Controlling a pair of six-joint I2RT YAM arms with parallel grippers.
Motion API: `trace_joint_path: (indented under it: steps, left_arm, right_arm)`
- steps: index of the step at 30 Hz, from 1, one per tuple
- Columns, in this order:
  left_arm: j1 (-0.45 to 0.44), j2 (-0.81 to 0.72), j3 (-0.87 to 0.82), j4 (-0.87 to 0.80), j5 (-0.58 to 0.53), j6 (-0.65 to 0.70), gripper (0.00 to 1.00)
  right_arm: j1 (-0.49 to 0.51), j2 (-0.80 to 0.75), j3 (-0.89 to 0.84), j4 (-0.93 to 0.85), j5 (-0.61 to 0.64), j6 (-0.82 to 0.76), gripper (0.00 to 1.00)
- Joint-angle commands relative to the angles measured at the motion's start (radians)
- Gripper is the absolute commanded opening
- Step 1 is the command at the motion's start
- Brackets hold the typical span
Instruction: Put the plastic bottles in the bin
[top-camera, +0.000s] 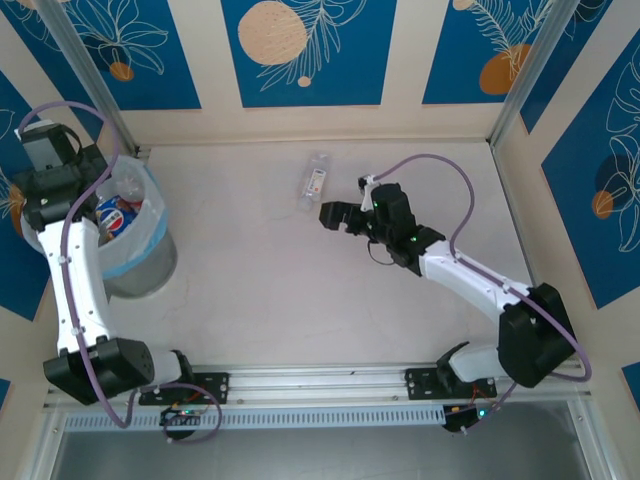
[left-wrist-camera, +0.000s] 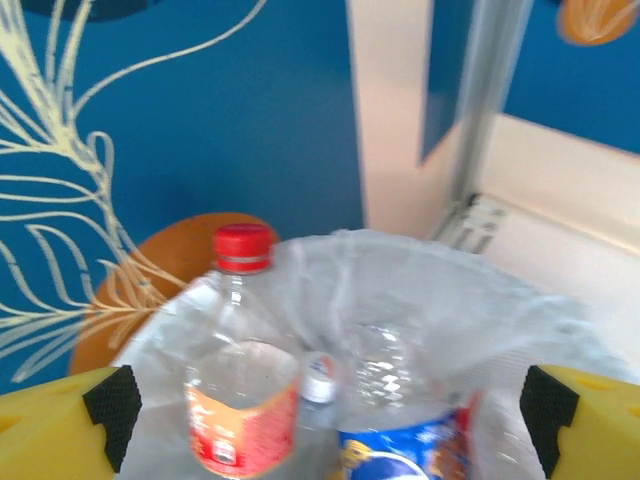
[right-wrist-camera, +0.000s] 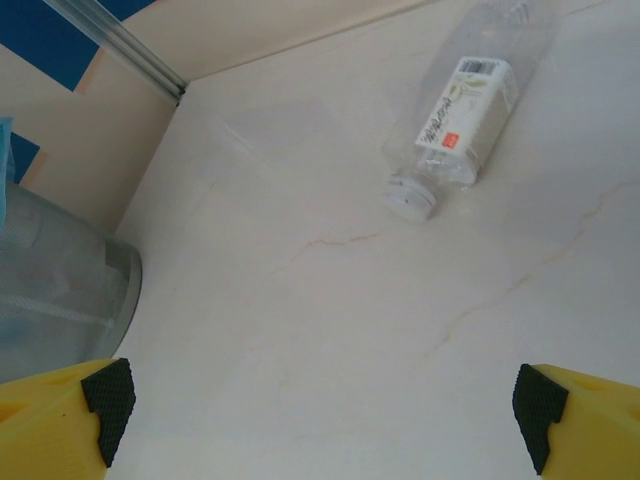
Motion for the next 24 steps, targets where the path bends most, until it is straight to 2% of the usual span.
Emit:
trace_joint_path:
  steps: [1, 4, 8, 13, 19, 22, 24]
  left_arm:
    - [-0.008, -0.055, 0.015, -0.086, 0.229, -0.108, 0.99]
    - [-0.034, -0.094, -0.023, -0.100, 0.330, -0.162, 0.99]
    - [-0.087, -0.182, -0.113, -0.074, 0.372, -0.207, 0.99]
    - [-0.114, -0.276, -0.202, -0.029, 0.490, -0.262, 0.99]
    - [-0.121, -0.341, -0.307, 0.032, 0.721, -0.353, 0.99]
    - [-0.122, -0.371, -0.375, 0.073, 0.853, -0.375, 0.99]
    - [-0.123, -0.383, -0.403, 0.070, 0.895, -0.359, 0.99]
  right_arm:
    - [-0.004, 0.084, 0.097, -0.039, -0.043, -0.031, 0.99]
    - [-0.005, 0.181, 0.197, -0.080, -0.045, -0.041, 0.99]
    - [-0.006, 0.308, 0.338, -0.128, -0.050, -0.052, 1.00]
    - [-0.007, 0.424, 0.470, -0.161, -0.038, -0.023, 1.00]
    - [-0.011, 0.550, 0.592, -0.201, 0.059, 0.035, 1.00]
    - [-0.019, 0.625, 0.675, -0.239, 0.053, 0.040, 1.00]
    - [-0.022, 0.671, 0.725, -0.263, 0.063, 0.062, 1.00]
